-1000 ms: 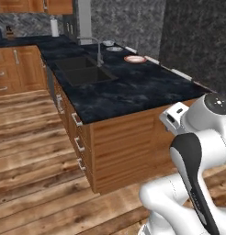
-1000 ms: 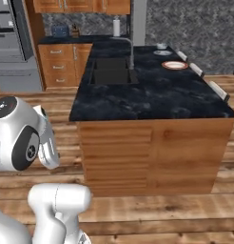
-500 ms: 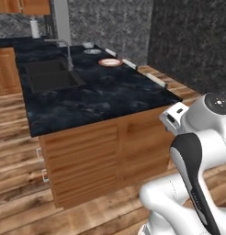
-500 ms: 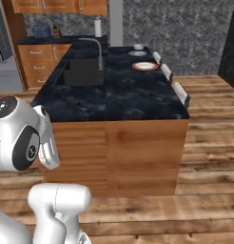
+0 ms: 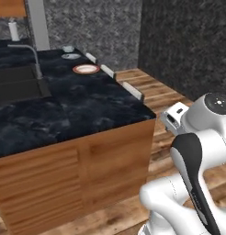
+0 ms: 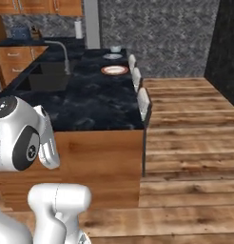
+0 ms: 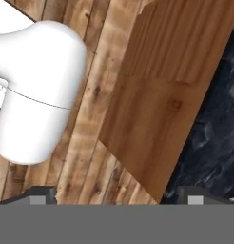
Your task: Place two dumplings into each of the tupperware containers and then place the containers in the fridge.
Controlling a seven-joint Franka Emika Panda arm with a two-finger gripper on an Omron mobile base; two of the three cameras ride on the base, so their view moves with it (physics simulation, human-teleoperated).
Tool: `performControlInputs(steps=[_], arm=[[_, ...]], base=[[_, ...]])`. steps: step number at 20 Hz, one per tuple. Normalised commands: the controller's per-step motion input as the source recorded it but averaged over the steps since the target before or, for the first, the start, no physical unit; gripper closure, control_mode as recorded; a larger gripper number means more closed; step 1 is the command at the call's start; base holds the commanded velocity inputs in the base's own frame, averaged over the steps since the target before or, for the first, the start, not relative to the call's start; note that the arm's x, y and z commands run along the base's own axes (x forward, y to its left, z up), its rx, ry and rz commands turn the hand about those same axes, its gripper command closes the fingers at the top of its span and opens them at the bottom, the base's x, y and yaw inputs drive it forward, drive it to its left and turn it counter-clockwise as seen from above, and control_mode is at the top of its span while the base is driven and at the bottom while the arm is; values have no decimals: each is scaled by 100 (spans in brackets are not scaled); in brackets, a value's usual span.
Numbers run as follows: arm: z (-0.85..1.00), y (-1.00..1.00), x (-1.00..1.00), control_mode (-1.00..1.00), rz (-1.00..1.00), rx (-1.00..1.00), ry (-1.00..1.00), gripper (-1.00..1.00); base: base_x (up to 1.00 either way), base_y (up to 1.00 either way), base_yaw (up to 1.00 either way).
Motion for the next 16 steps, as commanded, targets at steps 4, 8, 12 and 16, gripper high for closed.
performControlInputs(steps=[4,8,12,16], arm=[[0,0,0,100,0,0,0,-100],[0,0,0,100,0,0,0,-100],[0,0,0,100,0,0,0,-100],[0,0,0,100,0,0,0,-100]], base=[[76,-100,0],[70,-100,3],[66,-100,14],[60,-100,20]])
